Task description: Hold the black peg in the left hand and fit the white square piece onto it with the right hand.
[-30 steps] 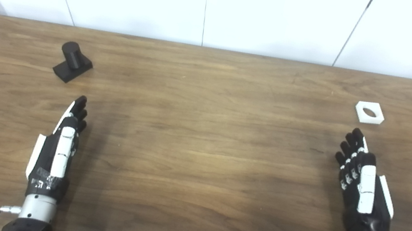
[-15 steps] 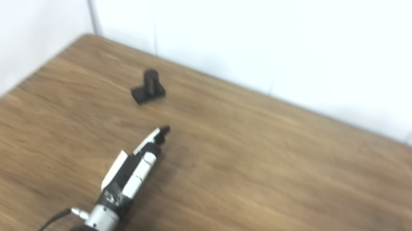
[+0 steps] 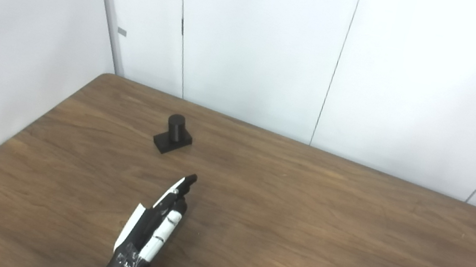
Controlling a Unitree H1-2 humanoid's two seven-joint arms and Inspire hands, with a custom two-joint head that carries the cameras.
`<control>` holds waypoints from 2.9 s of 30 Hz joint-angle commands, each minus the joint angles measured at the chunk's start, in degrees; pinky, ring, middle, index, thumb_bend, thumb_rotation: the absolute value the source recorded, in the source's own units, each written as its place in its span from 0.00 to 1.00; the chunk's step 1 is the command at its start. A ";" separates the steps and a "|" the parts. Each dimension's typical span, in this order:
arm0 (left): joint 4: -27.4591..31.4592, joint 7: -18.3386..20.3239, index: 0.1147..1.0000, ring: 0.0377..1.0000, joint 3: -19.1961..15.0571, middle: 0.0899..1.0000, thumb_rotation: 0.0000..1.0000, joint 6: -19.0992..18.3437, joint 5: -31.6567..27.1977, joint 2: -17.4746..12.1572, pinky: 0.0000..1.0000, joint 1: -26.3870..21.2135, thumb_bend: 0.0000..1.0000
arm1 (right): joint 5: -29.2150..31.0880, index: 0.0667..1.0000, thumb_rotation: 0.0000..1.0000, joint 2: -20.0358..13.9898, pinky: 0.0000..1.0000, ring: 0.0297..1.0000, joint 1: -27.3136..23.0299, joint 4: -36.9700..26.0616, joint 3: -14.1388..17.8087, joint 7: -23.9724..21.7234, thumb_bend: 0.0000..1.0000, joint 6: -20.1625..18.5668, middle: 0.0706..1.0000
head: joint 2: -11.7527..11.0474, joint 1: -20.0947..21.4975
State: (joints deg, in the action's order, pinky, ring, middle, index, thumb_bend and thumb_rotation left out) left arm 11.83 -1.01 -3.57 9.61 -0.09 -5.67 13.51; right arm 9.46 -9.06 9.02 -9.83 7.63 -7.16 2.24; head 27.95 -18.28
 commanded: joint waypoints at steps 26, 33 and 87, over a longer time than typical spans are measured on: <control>8.45 -5.69 0.84 1.00 -6.02 0.96 0.34 -19.46 30.59 -6.62 1.00 -9.21 0.83 | 0.73 1.00 1.00 -0.48 1.00 1.00 1.07 1.59 0.08 0.10 0.56 -0.03 1.00 | 1.48 1.71; 2.80 -7.93 0.80 1.00 -7.47 0.98 0.37 -18.94 33.58 -10.63 1.00 -13.81 0.88 | 0.86 1.00 1.00 -0.60 1.00 1.00 1.11 2.10 0.01 -0.08 0.55 0.30 1.00 | 1.98 1.90; -35.57 -5.00 0.76 1.00 6.74 0.94 0.45 -33.26 35.89 -23.03 1.00 -41.03 0.92 | 1.58 1.00 1.00 0.52 1.00 1.00 2.15 0.73 -0.81 0.37 0.56 0.11 1.00 | 3.48 2.85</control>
State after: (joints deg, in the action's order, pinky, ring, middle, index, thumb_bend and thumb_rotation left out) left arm -23.88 -4.86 3.38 -23.97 35.74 -26.58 -25.03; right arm 10.83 -9.58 9.75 -9.91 7.30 -7.01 2.47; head 31.38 -15.38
